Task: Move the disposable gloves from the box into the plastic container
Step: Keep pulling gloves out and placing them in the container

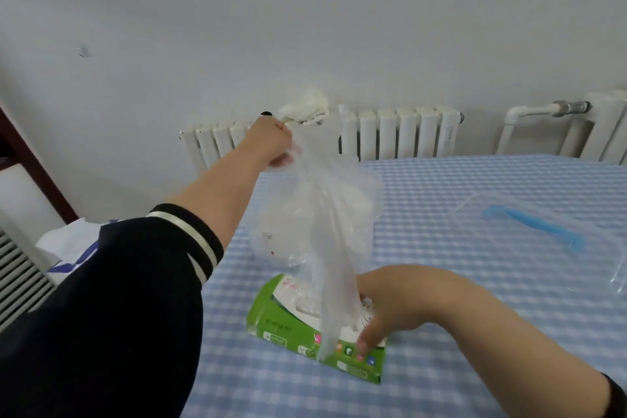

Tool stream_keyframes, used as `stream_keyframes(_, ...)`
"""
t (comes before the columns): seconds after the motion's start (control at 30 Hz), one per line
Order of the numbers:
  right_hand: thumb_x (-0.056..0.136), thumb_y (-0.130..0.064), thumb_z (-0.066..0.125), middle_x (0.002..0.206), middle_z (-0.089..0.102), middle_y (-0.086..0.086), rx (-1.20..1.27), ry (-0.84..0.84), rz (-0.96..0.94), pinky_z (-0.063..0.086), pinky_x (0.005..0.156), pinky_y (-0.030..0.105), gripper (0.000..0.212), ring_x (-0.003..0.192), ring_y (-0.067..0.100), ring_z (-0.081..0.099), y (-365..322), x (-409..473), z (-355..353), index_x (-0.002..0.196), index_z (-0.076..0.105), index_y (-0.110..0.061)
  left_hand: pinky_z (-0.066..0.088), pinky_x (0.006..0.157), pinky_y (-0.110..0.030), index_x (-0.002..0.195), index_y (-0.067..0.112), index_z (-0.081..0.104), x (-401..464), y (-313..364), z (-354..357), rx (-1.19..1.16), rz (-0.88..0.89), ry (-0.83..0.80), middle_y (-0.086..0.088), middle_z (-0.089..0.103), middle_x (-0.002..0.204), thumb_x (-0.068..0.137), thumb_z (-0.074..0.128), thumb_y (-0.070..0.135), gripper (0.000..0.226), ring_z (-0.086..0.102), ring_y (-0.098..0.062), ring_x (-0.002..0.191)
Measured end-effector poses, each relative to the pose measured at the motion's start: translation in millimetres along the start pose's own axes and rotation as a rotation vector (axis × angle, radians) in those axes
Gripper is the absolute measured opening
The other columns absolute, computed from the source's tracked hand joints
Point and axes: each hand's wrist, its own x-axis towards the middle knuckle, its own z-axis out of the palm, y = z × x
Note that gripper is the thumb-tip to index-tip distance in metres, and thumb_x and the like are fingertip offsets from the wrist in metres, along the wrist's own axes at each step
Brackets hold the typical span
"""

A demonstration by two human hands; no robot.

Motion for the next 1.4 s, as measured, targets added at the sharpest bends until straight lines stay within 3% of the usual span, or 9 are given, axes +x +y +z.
stream_keyframes(0.17,0.074,-0.051,0.076,0.118,0.059,-0.001,-0.106,0.019,0.013,0.038,0.074,0.031,0.07,0.09,0.018,0.048,-6.8,3.6,4.1,0.128,0.042,-0.023,0.037,0.033,-0.023,0.136,-0.004,0.035,8.5,-31.4,4.1,0.289,-0.128,0.027,-0.013,0.051,0.069,0.086,0.06,-0.01,0.057,0.052,-0.023,0.053)
stream_keyframes(0.4,0.076,-0.052,0.075,0.118,0.06,0.0,-0.145,0.0,0.035,0.042,0.075,0.032,0.065,0.102,0.022,0.056,-7.4,1.7,1.5,0.127,0.046,-0.022,0.042,0.066,-0.034,0.075,0.005,0.05,-3.8,-43.0,19.0,0.919,0.087,-0.094,-0.009,0.057,0.077,0.09,0.046,-0.005,0.019,0.057,-0.026,0.072)
stream_keyframes(0.6,0.075,-0.058,0.072,0.12,0.061,-0.002,-0.102,0.086,0.081,0.048,0.086,0.036,0.07,0.105,0.021,0.058,-4.8,-11.5,-9.0,0.129,0.047,-0.023,0.036,0.047,-0.025,0.063,0.009,0.049,-7.2,-41.5,11.7,0.969,0.076,-0.279,-0.003,0.049,0.057,0.096,0.05,0.013,0.034,0.045,-0.015,0.046)
stream_keyframes(0.83,0.073,-0.064,0.071,0.113,0.061,-0.004,-0.074,0.057,0.063,0.049,0.084,0.035,0.073,0.099,0.018,0.058,-14.3,-14.4,-6.8,0.127,0.042,-0.025,0.03,0.051,-0.024,0.127,-0.017,0.047,-38.3,-27.9,6.7,1.153,-0.07,-0.554,-0.03,0.064,0.099,0.092,0.043,0.0,0.039,0.033,-0.016,0.053)
stream_keyframes(0.93,0.071,-0.068,0.07,0.134,0.055,-0.008,-0.021,0.087,0.048,0.046,0.097,0.038,0.089,0.117,0.018,0.054,-11.7,-15.7,-10.2,0.141,0.031,-0.031,0.049,0.078,-0.032,0.138,-0.001,0.046,-45.4,-18.1,6.0,1.286,-0.034,-0.582,-0.019,0.054,0.135,0.098,0.044,0.009,0.041,0.059,-0.024,0.087)
stream_keyframes(1.0,0.069,-0.071,0.068,0.142,0.047,-0.014,0.063,0.121,0.012,0.042,0.1,0.033,0.097,0.125,0.012,0.049,-11.0,-19.0,-16.0,0.147,0.023,-0.036,0.039,0.105,-0.036,0.149,0.018,0.036,-46.9,-13.9,2.5,1.366,0.037,-0.554,-0.009,0.034,0.154,0.102,0.043,0.022,0.048,0.045,-0.028,0.131)
stream_keyframes(1.1,0.064,-0.078,0.061,0.124,0.046,-0.031,0.251,0.222,-0.103,0.041,0.1,0.028,0.092,0.119,0.0,0.049,-15.2,-22.5,-23.7,0.142,0.029,-0.043,0.037,0.109,-0.044,0.144,0.033,0.042,-40.0,-13.5,-6.0,1.449,0.13,-0.425,-0.009,0.022,0.156,0.098,0.049,0.044,0.048,0.035,-0.032,0.136)
stream_keyframes(1.27,0.071,-0.055,0.071,0.099,0.068,-0.023,0.772,0.65,-0.296,0.051,0.085,0.017,0.037,0.092,-0.004,0.063,-28.0,-10.0,-12.2,0.102,0.064,-0.037,0.04,0.1,-0.039,0.107,0.029,0.069,-43.1,-9.7,-21.4,0.742,0.519,-0.151,0.001,0.047,0.137,0.095,0.058,0.041,0.021,0.046,-0.025,0.122)
stream_keyframes(1.4,0.081,-0.03,0.072,0.082,0.074,-0.006,1.021,0.902,-0.328,0.054,0.077,0.02,0.007,0.078,0.009,0.068,-31.0,-4.9,-9.8,0.082,0.074,-0.023,0.049,0.099,-0.035,0.11,0.024,0.068,-66.6,-9.6,-33.6,0.014,0.455,-0.654,0.001,0.067,0.118,0.077,0.054,0.075,0.062,0.061,-0.017,0.105)
